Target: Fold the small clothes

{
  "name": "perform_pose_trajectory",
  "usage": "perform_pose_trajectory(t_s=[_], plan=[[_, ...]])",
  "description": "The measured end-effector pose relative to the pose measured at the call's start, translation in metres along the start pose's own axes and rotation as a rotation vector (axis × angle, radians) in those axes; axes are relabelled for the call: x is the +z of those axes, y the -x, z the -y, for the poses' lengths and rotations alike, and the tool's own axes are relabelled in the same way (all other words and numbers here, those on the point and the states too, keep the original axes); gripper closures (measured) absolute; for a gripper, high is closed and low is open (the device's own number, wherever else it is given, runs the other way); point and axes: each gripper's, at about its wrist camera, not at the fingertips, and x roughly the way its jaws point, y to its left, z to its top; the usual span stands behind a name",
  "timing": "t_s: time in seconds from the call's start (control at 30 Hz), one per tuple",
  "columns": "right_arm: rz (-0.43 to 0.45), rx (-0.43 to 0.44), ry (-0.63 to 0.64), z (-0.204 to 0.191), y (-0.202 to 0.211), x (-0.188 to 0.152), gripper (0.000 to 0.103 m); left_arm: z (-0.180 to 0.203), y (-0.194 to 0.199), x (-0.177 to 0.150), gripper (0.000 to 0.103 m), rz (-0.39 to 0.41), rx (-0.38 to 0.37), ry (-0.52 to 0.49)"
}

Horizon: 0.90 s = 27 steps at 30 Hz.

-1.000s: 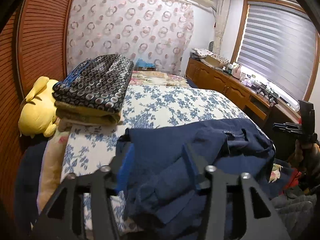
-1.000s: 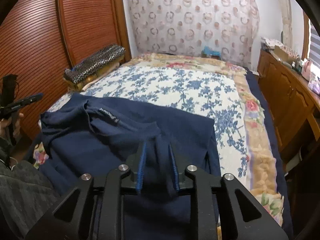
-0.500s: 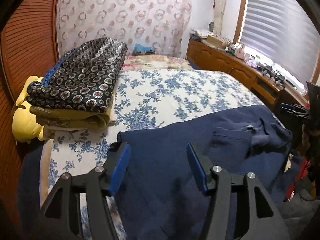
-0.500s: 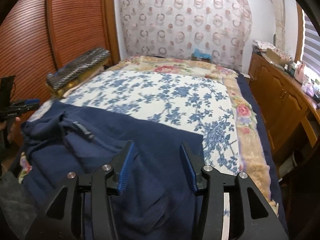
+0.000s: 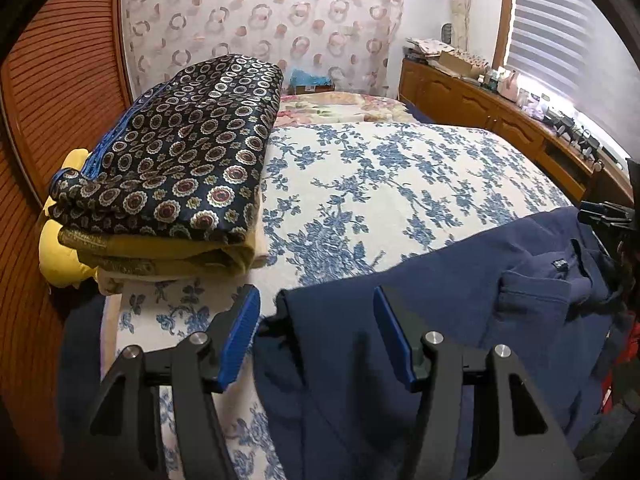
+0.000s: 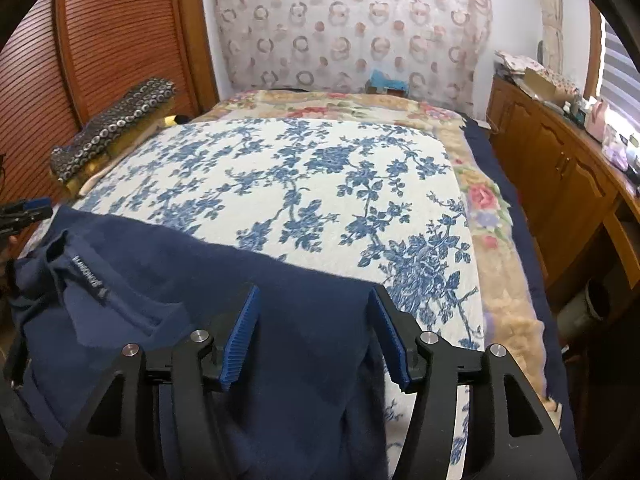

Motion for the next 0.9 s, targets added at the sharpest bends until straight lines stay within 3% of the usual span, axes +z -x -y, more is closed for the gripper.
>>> perform_pose_trajectory(t_s=[0.53, 0.9], plan=[[-0.042, -0.032, -0.031, 0.022, -0.025, -0.001, 0.037, -0.02, -0.031, -0.01, 0.045, -0.08, 0.012, 0.06], [-0.061, 0.0, -0.027, 0.02, -0.031, -0.005, 0.036, -0.019, -0.034, -0.011, 0.043, -0.062, 0.008, 0.058]])
